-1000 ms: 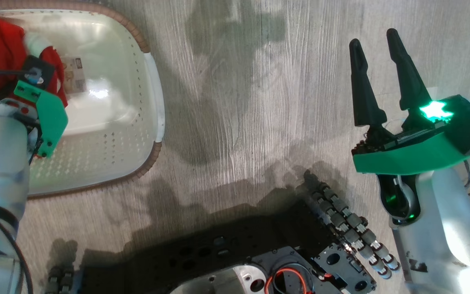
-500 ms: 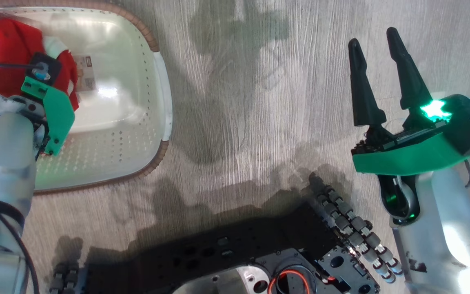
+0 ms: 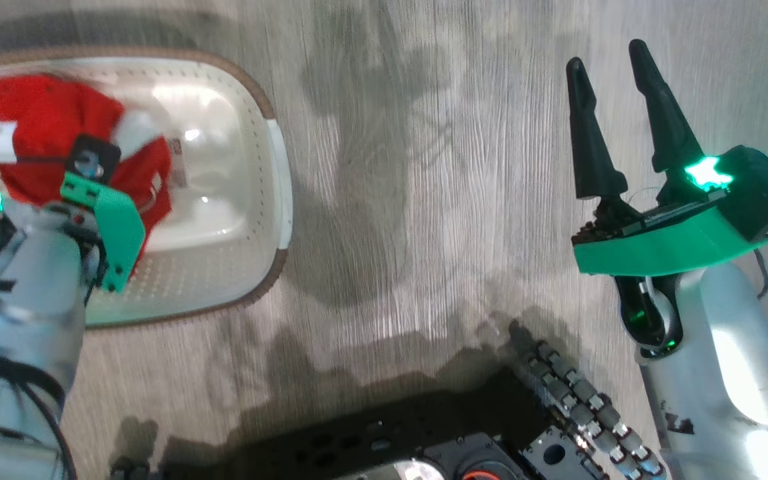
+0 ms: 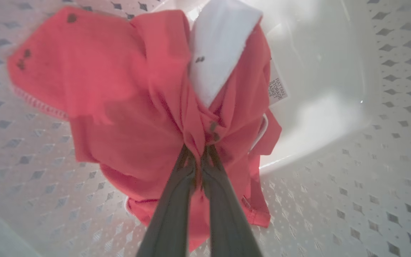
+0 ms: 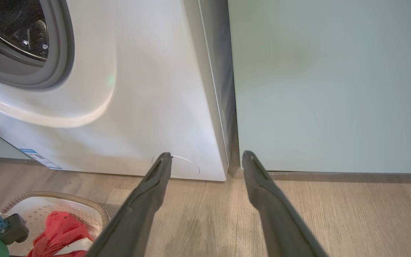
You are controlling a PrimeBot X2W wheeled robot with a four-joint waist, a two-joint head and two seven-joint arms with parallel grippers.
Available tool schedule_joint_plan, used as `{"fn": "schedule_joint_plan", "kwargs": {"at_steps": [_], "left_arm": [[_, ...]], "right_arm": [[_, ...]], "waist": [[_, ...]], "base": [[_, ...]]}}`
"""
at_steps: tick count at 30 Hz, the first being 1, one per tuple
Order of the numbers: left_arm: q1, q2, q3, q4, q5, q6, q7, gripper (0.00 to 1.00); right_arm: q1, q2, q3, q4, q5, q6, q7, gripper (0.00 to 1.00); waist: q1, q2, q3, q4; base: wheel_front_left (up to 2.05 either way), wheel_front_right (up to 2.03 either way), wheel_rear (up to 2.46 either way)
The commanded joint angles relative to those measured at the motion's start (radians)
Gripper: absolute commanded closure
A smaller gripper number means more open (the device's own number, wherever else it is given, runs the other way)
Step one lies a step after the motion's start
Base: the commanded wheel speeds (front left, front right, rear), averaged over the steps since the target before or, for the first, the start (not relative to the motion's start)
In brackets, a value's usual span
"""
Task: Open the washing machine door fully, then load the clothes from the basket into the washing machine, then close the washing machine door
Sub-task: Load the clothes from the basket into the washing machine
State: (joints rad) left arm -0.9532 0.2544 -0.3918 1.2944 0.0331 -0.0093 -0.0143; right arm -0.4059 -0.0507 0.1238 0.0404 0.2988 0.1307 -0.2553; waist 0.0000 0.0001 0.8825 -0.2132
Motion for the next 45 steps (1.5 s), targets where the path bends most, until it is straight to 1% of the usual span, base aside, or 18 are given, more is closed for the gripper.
{"fn": "schedule_joint_plan", "kwargs": {"at_steps": [1,5,6,8,15,19,23,31,37,45], "left_arm": [[0.049,0.029,0.021,-0.004,-0.01,0.008,-0.015,1.0],[0.102,0.023,0.036,-0.004,-0.04,0.01,-0.073,1.0],[0.102,0.023,0.036,-0.004,-0.04,0.01,-0.073,1.0],[0.125,0.019,0.047,-0.004,-0.057,0.014,-0.108,1.0],[0.192,0.003,0.076,-0.004,-0.109,0.022,-0.207,1.0],[0.224,0.0,0.088,-0.018,-0.13,0.024,-0.236,1.0],[0.259,0.001,0.096,-0.063,-0.145,0.03,-0.246,1.0],[0.372,0.014,0.131,-0.305,-0.17,0.053,-0.247,1.0],[0.46,0.016,0.163,-0.498,-0.169,0.072,-0.247,1.0],[0.564,0.003,0.215,-0.759,-0.156,0.067,-0.247,1.0]], "right_arm": [[0.035,0.001,0.016,-0.017,-0.005,0.0,-0.006,0.0],[0.04,0.001,0.02,-0.001,-0.001,0.0,-0.006,0.0],[0.04,0.001,0.02,-0.001,-0.001,0.0,-0.006,0.0],[0.047,0.001,0.019,0.008,0.002,0.0,-0.006,0.0],[0.08,0.001,0.014,0.041,0.0,0.0,-0.006,0.0],[0.095,0.001,0.013,0.055,0.001,0.0,-0.006,0.0],[0.11,0.001,0.014,0.067,0.002,0.0,-0.006,0.0],[0.141,0.001,0.011,0.087,0.002,0.0,-0.006,0.0],[0.163,0.001,0.009,0.098,0.0,0.0,-0.006,0.0],[0.194,0.001,0.001,0.107,-0.007,0.0,-0.006,0.0]], "waist": [[0.0,-0.0001,-0.068,0.007],[0.0,-0.0001,-0.153,0.004],[0.0,-0.0001,-0.153,0.004],[0.0,-0.0001,-0.193,0.005],[0.0,-0.0001,-0.327,0.026],[0.0,-0.0001,-0.392,0.04],[0.0,-0.0001,-0.45,0.055],[0.0,-0.0001,-0.547,0.085],[0.0,-0.0001,-0.614,0.101],[0.0,-0.0001,-0.685,0.116]], "base": [[0.0,0.0,0.0],[0.0,0.0,0.0],[0.0,0.0,0.0],[0.0,0.0,0.0],[0.0,0.0,0.0],[0.0,0.0,0.0],[0.0,0.0,0.0],[0.0,0.0,0.0],[0.0,0.0,0.0],[0.0,0.0,0.0]]}}
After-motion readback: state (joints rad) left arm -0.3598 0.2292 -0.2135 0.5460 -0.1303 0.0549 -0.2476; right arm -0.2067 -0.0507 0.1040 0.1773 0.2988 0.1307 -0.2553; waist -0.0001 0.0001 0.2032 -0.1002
